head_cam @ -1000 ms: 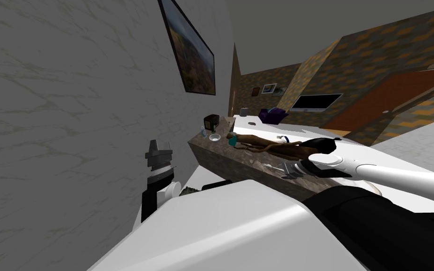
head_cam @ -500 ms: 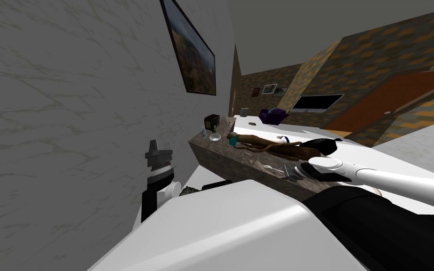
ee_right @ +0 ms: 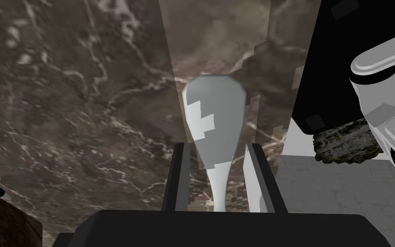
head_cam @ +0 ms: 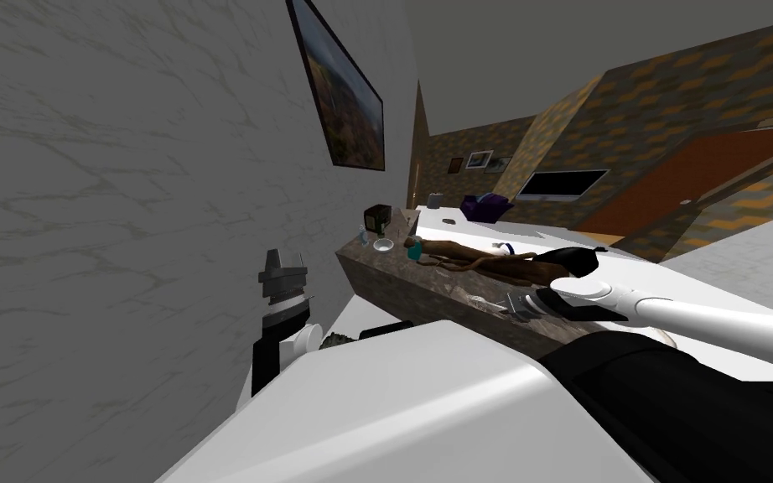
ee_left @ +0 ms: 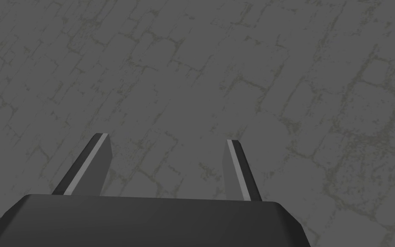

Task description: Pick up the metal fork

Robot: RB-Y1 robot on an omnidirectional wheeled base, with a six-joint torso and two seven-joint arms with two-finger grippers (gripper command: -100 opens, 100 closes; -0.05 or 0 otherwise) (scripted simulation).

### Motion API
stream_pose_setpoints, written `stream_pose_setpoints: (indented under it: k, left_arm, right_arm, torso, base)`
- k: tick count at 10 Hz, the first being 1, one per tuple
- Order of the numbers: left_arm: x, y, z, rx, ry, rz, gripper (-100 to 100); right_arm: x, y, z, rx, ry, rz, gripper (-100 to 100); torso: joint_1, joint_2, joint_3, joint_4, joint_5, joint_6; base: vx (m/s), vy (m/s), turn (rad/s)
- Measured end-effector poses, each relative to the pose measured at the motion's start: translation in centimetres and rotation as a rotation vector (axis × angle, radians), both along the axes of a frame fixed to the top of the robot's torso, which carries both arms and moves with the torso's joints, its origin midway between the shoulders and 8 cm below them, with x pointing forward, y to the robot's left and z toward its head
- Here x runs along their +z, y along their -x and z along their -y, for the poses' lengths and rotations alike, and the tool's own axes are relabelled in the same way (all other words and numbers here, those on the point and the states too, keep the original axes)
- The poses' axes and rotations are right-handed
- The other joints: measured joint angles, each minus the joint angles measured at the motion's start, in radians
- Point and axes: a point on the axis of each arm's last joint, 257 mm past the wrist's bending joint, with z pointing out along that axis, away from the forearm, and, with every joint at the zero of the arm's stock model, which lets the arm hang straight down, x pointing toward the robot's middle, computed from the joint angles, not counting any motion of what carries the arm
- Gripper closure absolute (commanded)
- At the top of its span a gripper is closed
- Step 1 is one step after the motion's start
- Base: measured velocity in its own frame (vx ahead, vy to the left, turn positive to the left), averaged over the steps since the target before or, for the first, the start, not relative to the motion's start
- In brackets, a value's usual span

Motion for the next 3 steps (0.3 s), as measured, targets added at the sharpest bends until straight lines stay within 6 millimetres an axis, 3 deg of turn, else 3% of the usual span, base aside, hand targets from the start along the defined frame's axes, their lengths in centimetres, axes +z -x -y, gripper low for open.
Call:
stream_pose_setpoints:
  k: [2,3]
  left_arm:
    - [0.0,0.0,0.0,0.0,0.0,0.0,0]
    - [0.0,0.0,0.0,0.0,0.0,0.0,0]
  right_arm:
    - [1.22,-1.06,0.39,0.011,0.005,0.005,100]
    - [1.31,-1.1,0.41,0.012,0.005,0.005,0]
  torso:
    - [0.001,0.001,0.0,0.0,0.0,0.001]
    - [0.001,0.001,0.001,0.0,-0.001,0.001]
  base:
    - [0.002,0.004,-0.025]
    - [0.0,0.0,0.0]
